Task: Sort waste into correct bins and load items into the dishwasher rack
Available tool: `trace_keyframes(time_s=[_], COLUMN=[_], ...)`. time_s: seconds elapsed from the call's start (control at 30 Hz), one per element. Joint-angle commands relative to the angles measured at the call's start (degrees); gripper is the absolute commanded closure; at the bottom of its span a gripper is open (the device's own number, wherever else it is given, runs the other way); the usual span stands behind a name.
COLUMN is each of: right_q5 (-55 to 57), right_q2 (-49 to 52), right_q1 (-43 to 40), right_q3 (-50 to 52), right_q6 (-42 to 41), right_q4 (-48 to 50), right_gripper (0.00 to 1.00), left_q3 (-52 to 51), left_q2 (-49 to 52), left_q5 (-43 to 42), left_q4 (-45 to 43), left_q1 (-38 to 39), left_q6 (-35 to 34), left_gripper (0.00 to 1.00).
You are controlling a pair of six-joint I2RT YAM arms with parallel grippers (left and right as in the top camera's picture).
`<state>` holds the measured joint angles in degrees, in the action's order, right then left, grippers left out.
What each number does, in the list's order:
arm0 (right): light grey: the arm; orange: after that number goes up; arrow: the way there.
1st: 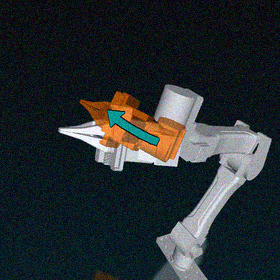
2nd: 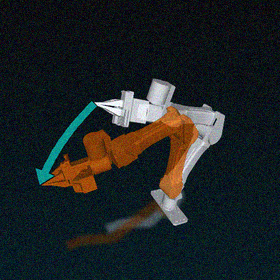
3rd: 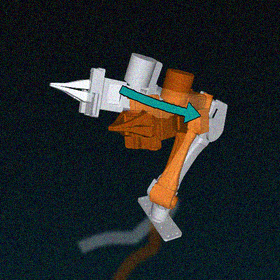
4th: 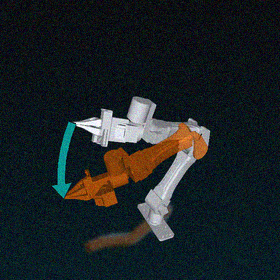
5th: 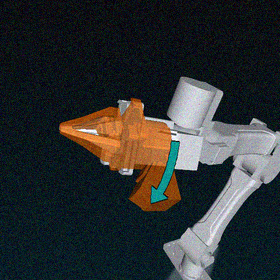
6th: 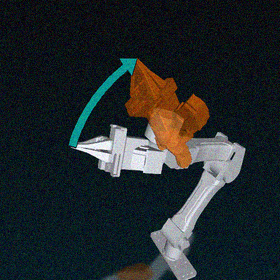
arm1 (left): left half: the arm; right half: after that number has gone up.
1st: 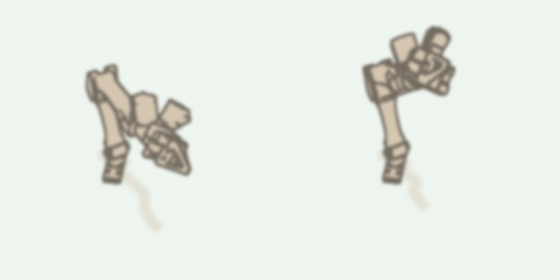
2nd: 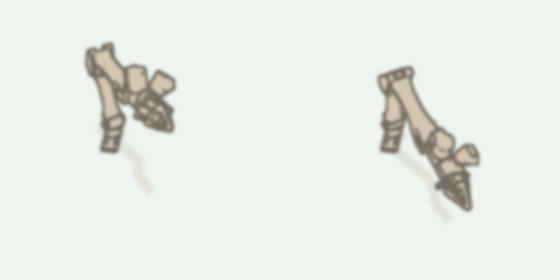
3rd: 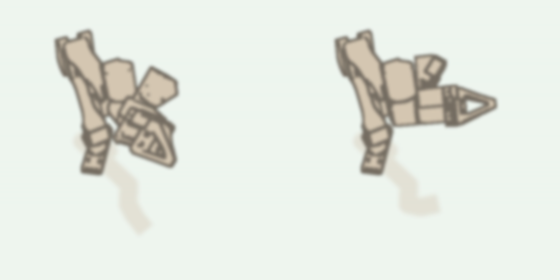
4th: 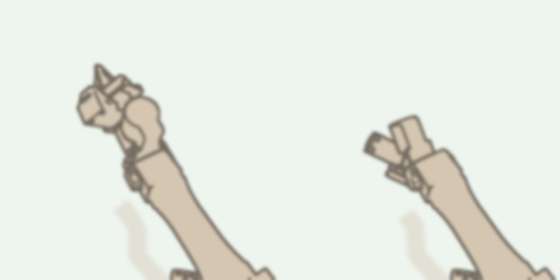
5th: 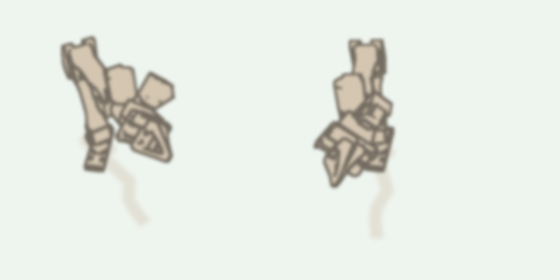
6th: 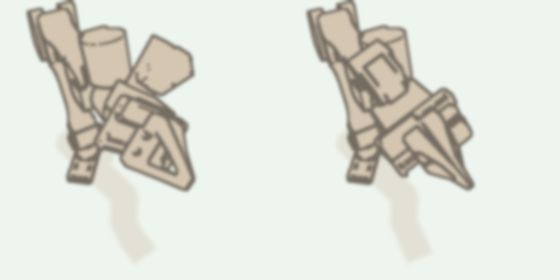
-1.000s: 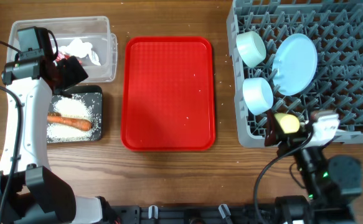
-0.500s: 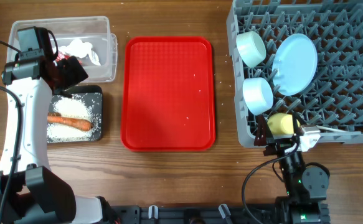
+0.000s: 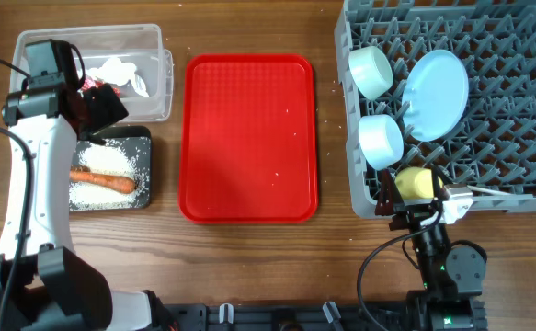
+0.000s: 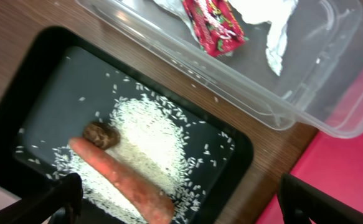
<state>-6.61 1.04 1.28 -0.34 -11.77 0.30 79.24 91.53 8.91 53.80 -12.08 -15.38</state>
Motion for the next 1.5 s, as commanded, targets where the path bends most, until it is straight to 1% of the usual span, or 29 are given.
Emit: trace_keyframes(time_s=[0.0, 0.07, 0.1, 0.17, 0.23, 0.3, 0.37, 0.43, 0.5, 0.53, 0.6, 0.63, 0.87, 0.9, 1.07, 1.47], right_q5=[-0.9, -0.9, -0.9, -0.9, -0.9, -0.9, -0.9, -0.9, -0.9, -0.9, -0.9, -0.9, -0.9, -0.9, -0.9, -0.9], right_q2=[-0.8, -0.8, -0.8, -0.8, -0.8, -0.8, -0.8, -0.8, -0.8, -0.8, -0.8, -0.8, -0.8, -0.8, -0.8, -0.8], right_q1=[-0.3, -0.3, -0.3, -0.3, -0.3, -0.3, -0.3, -0.3, -0.3, -0.3, -0.3, -0.3, -0.3, -0.3, -0.3, -0.3], right_q3=[0.0, 0.0, 0.0, 0.0, 0.0, 0.0, 0.0, 0.0, 0.0, 0.0, 0.0, 0.0, 0.0, 0.0, 0.0, 0.0], right_q6=[-0.6, -0.6, -0.6, -0.6, -0.6, -0.6, -0.6, -0.6, -0.6, -0.6, -0.6, -0.6, -0.6, -0.6, -0.6, -0.6], right_q4=[0.3, 0.3, 0.3, 0.3, 0.3, 0.3, 0.3, 0.3, 0.3, 0.3, 0.3, 0.3, 0.3, 0.3, 0.3, 0.3], right_gripper=[0.00, 0.00, 0.00, 0.00, 0.00, 0.00, 0.00, 0.00, 0.00, 0.00, 0.00, 0.00, 0.00, 0.00, 0.00, 0.00], left_q3=[-1.8, -3.8, -5.7, -10.6, -19.5, -33.8, -45.7, -54.1, -61.8, -65.0, -69.7, -71.2, -78.5, -78.9, -78.9, -78.9], left_q2=[-8.2, -12.1, -15.1, -20.5, -28.2, -39.6, -50.2, -58.9, -68.0, -72.0, -77.8, -79.8, -88.8, -89.8, -91.4, -91.1], left_q5=[4.5, 4.8, 6.4, 5.6, 2.6, -3.5, -7.6, -9.7, -11.0, -11.9, -15.8, -16.6, -15.3, -15.0, -10.9, -10.8], left_q4=[-0.1, -0.3, -1.1, -5.0, -15.2, -31.7, -43.0, -49.7, -54.1, -55.2, -56.5, -56.6, -56.0, -54.8, -49.3, -49.4], left_q1=[2.5, 5.2, 7.1, 9.4, 11.0, 11.3, 11.2, 11.2, 11.2, 11.3, 11.3, 11.3, 12.0, 12.0, 12.0, 12.0], left_q6=[2.3, 2.7, 3.2, 3.0, 3.0, 3.0, 3.0, 3.2, 3.5, 4.7, 9.3, 9.9, 10.7, 10.6, 10.1, 10.1], left_gripper=[0.00, 0.00, 0.00, 0.00, 0.00, 0.00, 0.00, 0.00, 0.00, 0.00, 0.00, 0.00, 0.00, 0.00, 0.00, 0.00])
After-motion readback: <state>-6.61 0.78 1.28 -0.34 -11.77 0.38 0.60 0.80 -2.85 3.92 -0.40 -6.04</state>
